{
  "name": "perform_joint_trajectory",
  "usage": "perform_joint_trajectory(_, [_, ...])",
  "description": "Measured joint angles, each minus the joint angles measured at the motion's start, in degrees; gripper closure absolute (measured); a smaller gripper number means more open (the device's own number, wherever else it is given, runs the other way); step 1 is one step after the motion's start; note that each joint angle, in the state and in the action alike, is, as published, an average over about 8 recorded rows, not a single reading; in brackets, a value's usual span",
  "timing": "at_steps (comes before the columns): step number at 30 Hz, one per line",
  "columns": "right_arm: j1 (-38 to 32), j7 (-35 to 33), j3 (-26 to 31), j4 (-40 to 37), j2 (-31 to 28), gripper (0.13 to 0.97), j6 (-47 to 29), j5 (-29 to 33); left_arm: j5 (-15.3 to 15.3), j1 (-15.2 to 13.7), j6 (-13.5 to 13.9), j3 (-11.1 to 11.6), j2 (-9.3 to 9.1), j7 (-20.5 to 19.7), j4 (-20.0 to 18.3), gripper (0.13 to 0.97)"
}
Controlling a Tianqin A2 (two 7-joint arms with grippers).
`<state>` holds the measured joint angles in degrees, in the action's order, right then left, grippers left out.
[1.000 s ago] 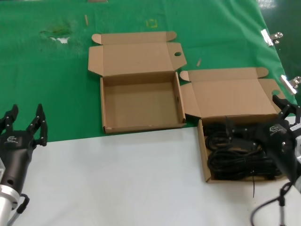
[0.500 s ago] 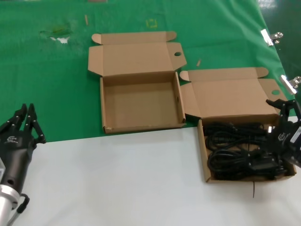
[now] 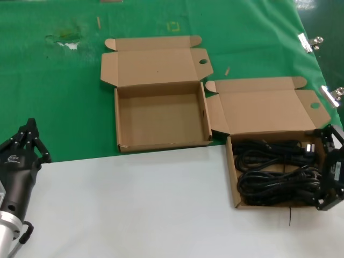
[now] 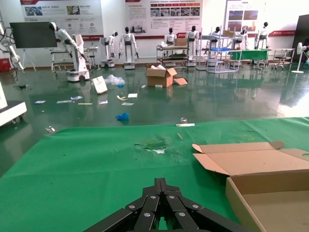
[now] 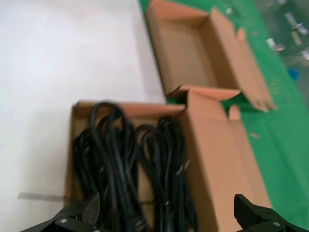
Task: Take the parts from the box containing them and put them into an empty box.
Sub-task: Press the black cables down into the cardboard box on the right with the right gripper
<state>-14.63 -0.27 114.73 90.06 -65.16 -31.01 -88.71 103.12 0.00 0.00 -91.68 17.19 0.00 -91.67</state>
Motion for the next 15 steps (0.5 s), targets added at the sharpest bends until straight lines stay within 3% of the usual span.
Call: perform_joint_trajectory(15, [-0.6,-3.1,-3.4,-4.2,3.1,0.137,-6.5,4.7,0.0,0.0,0.0,0.0,0.0,0.0,0.0,0.957])
